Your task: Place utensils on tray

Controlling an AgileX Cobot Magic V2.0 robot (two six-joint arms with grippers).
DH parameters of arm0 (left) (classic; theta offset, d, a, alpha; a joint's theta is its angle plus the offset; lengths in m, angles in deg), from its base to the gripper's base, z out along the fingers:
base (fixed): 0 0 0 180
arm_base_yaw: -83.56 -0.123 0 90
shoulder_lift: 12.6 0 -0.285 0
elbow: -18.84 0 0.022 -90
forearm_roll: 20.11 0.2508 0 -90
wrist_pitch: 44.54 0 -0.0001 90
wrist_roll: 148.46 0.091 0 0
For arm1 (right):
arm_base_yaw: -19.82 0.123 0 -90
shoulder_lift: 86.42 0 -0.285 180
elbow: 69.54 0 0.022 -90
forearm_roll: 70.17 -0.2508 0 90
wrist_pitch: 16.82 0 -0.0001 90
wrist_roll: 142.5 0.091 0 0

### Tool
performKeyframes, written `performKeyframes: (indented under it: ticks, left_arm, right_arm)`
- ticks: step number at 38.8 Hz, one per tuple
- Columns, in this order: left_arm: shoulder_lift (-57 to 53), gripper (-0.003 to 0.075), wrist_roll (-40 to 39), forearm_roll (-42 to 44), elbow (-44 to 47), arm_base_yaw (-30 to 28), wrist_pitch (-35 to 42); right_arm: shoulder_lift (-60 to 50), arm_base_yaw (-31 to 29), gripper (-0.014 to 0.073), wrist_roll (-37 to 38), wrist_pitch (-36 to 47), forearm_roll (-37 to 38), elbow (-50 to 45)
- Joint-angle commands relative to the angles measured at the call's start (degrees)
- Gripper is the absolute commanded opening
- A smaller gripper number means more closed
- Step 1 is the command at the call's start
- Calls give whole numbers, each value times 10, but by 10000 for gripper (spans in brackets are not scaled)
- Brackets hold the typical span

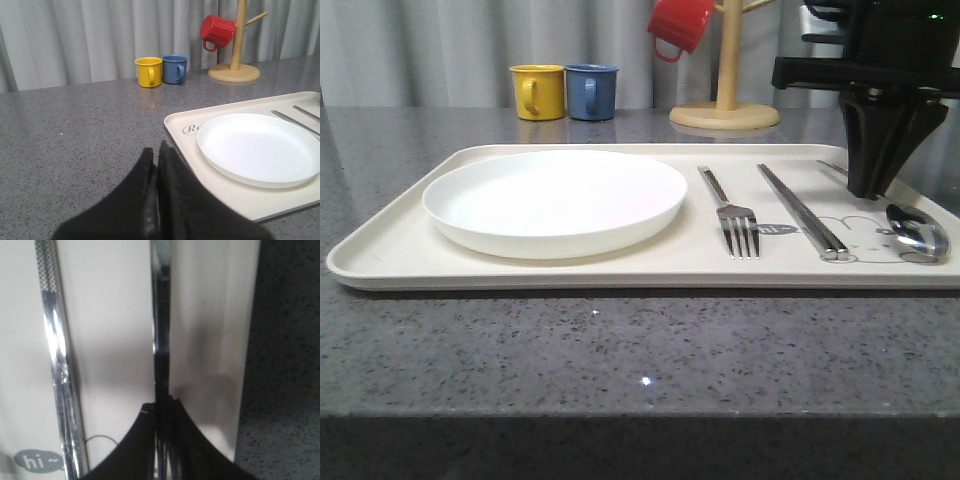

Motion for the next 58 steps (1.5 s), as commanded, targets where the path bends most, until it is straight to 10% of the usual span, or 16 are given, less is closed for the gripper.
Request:
performKeyframes:
  ticks: [1,10,20,33,58]
  left_arm:
    - [7,-18,-5,-5,-15,-1,50]
    - [7,-18,-5,-5,-15,-1,50]
    - [7,-18,-5,-5,-15,-1,50]
    - [7,-18,-5,-5,-15,-1,50]
    - [7,-18,-5,-5,-15,-1,50]
  right_arm:
    - [-22,0,101,2,-35,4,13]
    - [-26,0,328,2,-29,4,14]
    - [-68,0,343,-27,-62,15,77]
    - [-175,0,-71,-117,-49,55,59]
    - [-819,-1,-69,-161,559,60,-645]
